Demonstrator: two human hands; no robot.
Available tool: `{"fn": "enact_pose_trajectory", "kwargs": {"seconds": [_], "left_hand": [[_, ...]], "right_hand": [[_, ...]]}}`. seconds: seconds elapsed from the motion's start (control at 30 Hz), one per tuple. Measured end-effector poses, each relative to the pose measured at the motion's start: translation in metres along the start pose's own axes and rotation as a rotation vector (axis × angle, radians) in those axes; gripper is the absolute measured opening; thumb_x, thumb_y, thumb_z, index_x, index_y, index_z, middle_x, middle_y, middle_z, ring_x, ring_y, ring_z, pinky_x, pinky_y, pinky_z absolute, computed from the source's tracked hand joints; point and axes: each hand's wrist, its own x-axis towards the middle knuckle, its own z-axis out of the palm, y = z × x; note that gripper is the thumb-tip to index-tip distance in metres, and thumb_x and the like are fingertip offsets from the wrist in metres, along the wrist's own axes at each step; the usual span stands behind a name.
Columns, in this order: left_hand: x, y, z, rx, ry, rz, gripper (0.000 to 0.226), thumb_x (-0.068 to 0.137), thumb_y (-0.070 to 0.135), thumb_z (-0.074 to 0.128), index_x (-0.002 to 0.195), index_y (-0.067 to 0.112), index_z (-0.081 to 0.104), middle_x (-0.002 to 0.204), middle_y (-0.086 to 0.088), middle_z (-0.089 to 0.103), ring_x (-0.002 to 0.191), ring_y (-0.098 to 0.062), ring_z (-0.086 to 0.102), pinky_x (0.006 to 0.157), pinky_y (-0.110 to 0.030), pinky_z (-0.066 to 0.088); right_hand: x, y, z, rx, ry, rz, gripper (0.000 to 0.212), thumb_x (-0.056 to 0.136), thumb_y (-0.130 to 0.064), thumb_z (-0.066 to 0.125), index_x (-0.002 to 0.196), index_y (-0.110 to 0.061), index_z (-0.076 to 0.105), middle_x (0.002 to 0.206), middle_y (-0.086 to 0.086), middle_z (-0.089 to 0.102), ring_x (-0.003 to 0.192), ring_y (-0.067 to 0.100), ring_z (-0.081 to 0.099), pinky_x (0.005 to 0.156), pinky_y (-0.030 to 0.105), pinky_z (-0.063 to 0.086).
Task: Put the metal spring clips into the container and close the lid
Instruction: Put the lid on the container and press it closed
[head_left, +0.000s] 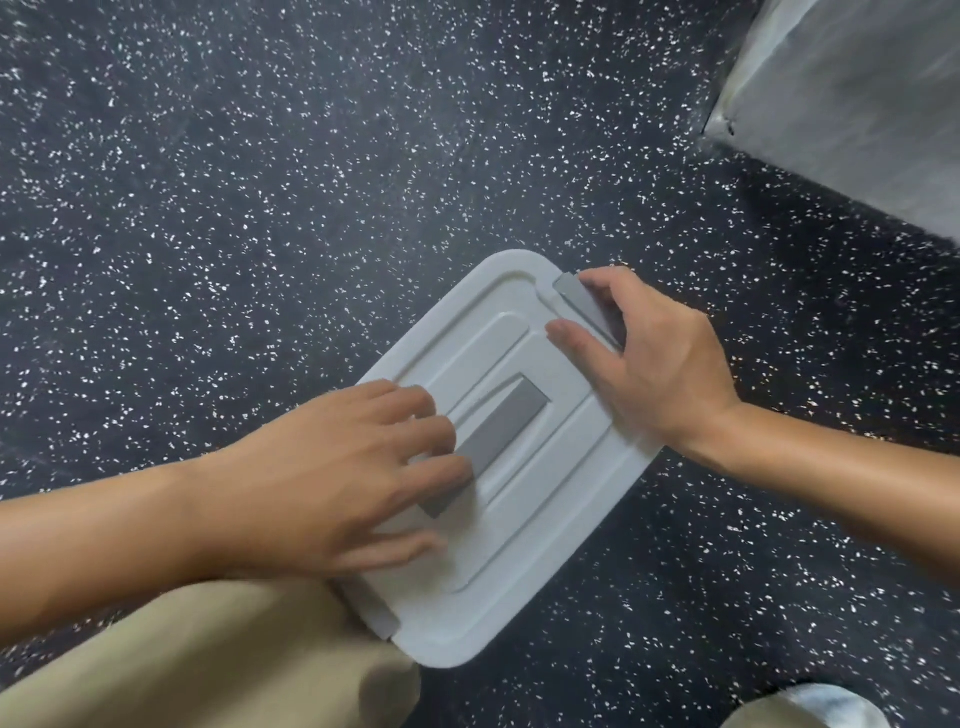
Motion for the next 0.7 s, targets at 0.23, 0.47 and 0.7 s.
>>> {"fn": "enact_pose_trajectory", "kwargs": {"seconds": [0.23, 0.47, 0.7], "left_hand": [[0.079, 0.007, 0.002, 0.003, 0.188, -0.066, 0.026, 0.096, 0.032, 0.054, 0.094, 0.009, 0.066, 0.085, -0.008, 0.06, 0.074, -0.034, 0.053, 0.066, -0.048, 0.048], [0.104, 0.009, 0.017, -0.032, 0.195, -0.064, 0.024, 0.095, 0.032, 0.053, 0.088, 0.011, 0.064, 0.08, -0.005, 0.057, 0.07, -0.031, 0.048, 0.061, -0.046, 0.046], [0.112, 0.017, 0.023, 0.014, 0.134, -0.133, 0.029, 0.094, 0.04, 0.054, 0.081, 0.015, 0.055, 0.079, -0.003, 0.049, 0.07, -0.028, 0.039, 0.06, -0.041, 0.033]], "right_hand": [[0.011, 0.009, 0.003, 0.402, -0.019, 0.219, 0.047, 0.097, -0.056, 0.044, 0.083, -0.017, 0.067, 0.068, -0.005, 0.066, 0.063, 0.012, 0.058, 0.064, 0.037, 0.047], [0.018, 0.047, 0.008, 0.834, -0.125, 0.645, 0.05, 0.104, -0.04, 0.042, 0.088, -0.004, 0.074, 0.069, 0.005, 0.068, 0.06, 0.015, 0.057, 0.052, 0.02, 0.047], [0.0, 0.076, 0.014, 0.807, -0.174, 0.715, 0.042, 0.106, -0.029, 0.044, 0.094, 0.002, 0.07, 0.051, -0.005, 0.066, 0.043, 0.005, 0.054, 0.045, 0.017, 0.044]]}}
